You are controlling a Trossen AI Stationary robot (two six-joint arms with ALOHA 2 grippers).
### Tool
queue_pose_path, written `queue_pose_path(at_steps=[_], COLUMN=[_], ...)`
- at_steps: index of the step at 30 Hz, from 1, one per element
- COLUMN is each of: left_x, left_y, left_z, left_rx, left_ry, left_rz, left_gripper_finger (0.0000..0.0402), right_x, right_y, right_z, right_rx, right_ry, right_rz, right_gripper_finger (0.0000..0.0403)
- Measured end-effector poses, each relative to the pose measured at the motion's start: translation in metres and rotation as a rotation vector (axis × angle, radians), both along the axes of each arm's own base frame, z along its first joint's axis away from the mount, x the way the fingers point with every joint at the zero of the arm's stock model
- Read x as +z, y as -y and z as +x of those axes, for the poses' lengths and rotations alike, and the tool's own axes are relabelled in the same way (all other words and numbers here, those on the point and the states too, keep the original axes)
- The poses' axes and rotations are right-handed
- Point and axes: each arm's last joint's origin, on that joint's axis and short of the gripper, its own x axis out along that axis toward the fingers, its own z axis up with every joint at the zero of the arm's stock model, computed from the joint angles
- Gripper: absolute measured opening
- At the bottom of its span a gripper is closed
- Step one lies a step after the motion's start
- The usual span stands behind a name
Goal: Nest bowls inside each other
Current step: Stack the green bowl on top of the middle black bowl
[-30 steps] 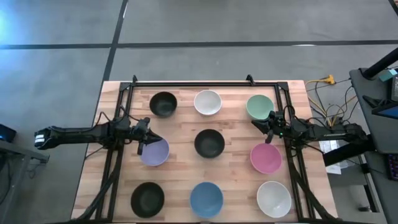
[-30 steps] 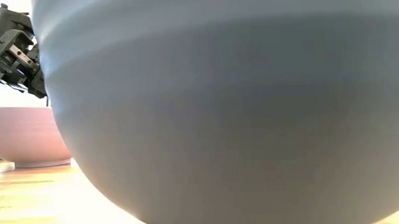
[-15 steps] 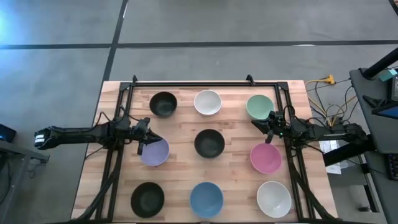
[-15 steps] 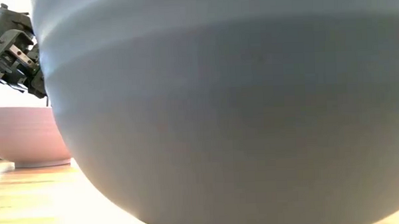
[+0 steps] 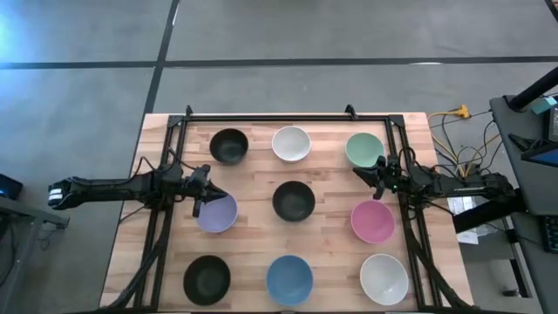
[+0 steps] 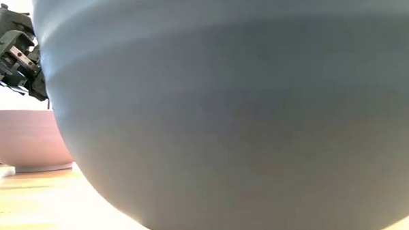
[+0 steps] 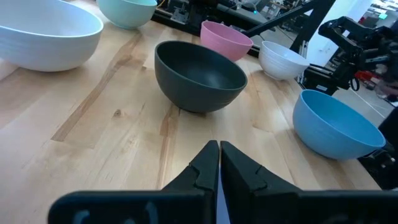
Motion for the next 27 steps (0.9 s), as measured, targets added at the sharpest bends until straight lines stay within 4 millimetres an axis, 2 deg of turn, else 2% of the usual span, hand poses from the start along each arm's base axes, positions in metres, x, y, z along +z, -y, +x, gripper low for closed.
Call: queue_pose_path(at_steps=[4,7,24,26,27], left_x=[0.0000,0.0000,0.0017,0.0059,0.0098], left_y=[0.0000,0.0000,-0.0004,-0.0006,-0.0007], left_z=[0.0000,0.0000,0.0010,0.0021,0.0030], left_rx=[0.000,0.000,0.008,0.029,0.055], left_ry=[0.000,0.000,0.019,0.057,0.089], left_rz=[0.000,0.000,0.007,-0.065,-0.165], left_gripper_finger=[0.0000,0.0000,0.0000,0.0000,0.0000], right_x=[0.0056,0.0071,0.0071,0.0071,0.0072], right_y=[0.0000,0.0014,0.0076,0.0077,0.0077], right_z=[-0.0004,-0.0007,-0.0039,-0.0036,-0.0035], right_rx=[0.007,-0.033,-0.273,-0.274,-0.273], right_ry=[0.156,0.210,0.290,0.297,0.305], right_rz=[0.298,0.387,0.444,0.459,0.473], right_gripper_finger=[0.0009,0.0009,0.0009,0.0009,0.0009])
